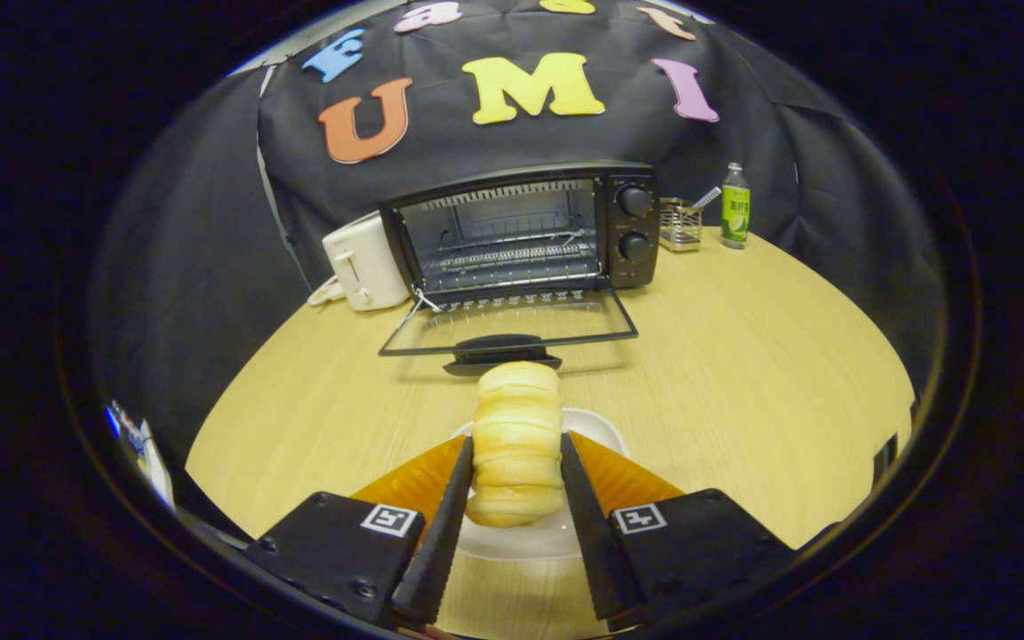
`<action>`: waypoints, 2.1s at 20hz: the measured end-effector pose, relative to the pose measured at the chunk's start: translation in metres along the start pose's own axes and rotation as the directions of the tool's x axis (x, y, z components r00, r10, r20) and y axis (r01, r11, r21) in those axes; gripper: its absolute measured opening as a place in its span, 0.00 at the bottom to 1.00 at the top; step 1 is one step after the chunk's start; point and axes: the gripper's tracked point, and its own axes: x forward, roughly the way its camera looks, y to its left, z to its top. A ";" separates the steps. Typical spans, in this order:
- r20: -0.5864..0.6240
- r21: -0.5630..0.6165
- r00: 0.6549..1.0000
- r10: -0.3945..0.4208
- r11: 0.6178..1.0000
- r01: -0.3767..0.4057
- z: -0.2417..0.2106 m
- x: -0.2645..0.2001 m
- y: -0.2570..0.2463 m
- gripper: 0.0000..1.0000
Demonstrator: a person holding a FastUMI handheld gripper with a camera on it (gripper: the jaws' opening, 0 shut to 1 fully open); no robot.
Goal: Open the toaster oven, put the food inside, and close the toaster oven door.
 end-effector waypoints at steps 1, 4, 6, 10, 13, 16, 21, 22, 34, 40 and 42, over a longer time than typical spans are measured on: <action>0.019 0.011 1.000 0.016 1.000 -0.016 0.006 -0.001 0.004 0.66; 0.062 0.034 0.997 0.054 0.998 -0.056 0.019 -0.003 0.015 0.66; 0.091 0.056 0.992 0.093 0.994 -0.098 0.030 -0.004 0.025 0.66; 0.178 0.129 0.971 0.161 0.974 -0.185 0.057 -0.001 0.044 0.66; 0.232 0.171 0.949 0.213 0.952 -0.255 0.074 0.006 0.060 0.66; 0.274 0.228 0.931 0.240 0.925 -0.305 0.086 0.022 0.065 0.66; 0.315 0.392 0.905 0.286 0.829 -0.399 0.103 0.058 0.059 0.66; 0.318 0.426 0.906 0.280 0.811 -0.400 0.107 0.067 0.053 0.66; 0.343 0.566 0.927 0.152 0.754 -0.333 0.164 0.174 -0.012 0.66; 0.357 0.442 0.916 0.183 0.831 -0.338 0.205 0.210 -0.001 0.66; 0.357 0.405 0.918 0.171 0.857 -0.318 0.209 0.225 -0.003 0.66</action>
